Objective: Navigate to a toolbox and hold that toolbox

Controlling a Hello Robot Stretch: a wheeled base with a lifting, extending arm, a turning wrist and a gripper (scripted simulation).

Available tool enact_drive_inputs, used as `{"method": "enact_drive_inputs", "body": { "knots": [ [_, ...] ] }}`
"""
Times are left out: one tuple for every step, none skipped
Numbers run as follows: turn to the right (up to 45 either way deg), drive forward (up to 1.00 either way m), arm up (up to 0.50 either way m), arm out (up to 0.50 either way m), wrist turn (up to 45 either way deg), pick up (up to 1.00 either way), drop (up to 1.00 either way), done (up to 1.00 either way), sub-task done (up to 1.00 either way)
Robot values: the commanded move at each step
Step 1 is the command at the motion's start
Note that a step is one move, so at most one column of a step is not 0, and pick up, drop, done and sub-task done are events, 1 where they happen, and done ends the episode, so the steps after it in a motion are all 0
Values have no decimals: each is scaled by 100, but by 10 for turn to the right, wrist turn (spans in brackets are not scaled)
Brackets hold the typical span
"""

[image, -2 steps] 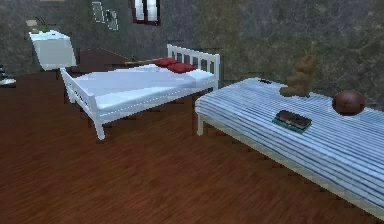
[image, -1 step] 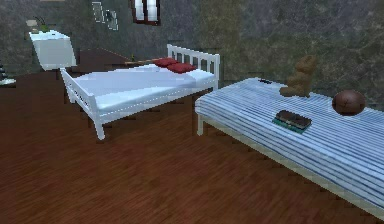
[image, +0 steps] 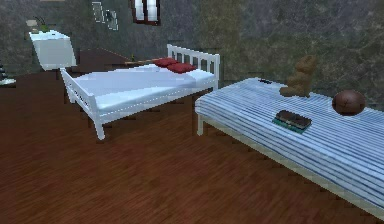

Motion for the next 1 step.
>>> {"method": "enact_drive_inputs", "body": {
  "knots": [
    [0, 0, 0, 0, 0, 0, 0, 100, 0]
  ]
}}
